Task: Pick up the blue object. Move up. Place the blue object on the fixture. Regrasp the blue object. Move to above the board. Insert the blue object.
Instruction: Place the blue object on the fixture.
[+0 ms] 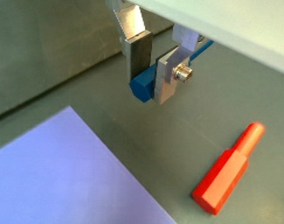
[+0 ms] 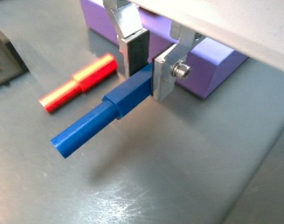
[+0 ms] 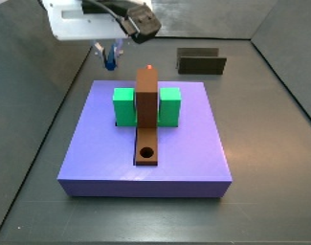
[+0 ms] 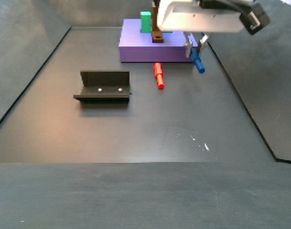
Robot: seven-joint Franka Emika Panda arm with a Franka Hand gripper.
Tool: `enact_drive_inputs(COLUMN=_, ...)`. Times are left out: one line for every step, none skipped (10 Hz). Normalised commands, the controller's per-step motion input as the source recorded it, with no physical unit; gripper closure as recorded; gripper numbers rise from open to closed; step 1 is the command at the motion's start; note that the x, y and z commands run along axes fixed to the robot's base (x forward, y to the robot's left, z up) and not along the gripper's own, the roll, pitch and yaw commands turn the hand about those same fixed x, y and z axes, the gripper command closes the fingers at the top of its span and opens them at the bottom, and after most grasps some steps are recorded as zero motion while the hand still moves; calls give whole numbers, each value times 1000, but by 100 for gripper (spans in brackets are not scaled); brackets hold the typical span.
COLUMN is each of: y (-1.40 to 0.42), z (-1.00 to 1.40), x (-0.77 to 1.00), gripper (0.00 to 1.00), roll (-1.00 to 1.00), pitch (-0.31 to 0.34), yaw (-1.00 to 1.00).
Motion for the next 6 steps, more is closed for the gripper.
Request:
enact_drive_inputs(y=0, z=-14, x=0, gripper=100, roll=-17, pitch=0, yaw=0)
enact_drive_inputs(y=0, z=-29, x=0, gripper=100, roll=-66, pitch=-31, yaw=0)
enact_drive_inputs(y=489, z=-66, x=326, gripper=100, roll=-1000, pitch=0, yaw=-63)
enact_drive_inputs(y=443, z=0, x=303, gripper=100, roll=-1000, pitch=-6, yaw=0)
enact_drive_inputs(y=371, z=77, x=337, gripper=100, roll=-1000, pitch=-71, yaw=0)
enact_drive_inputs(y=289, z=111, x=477, gripper=100, roll=-1000, pitch=0, yaw=0)
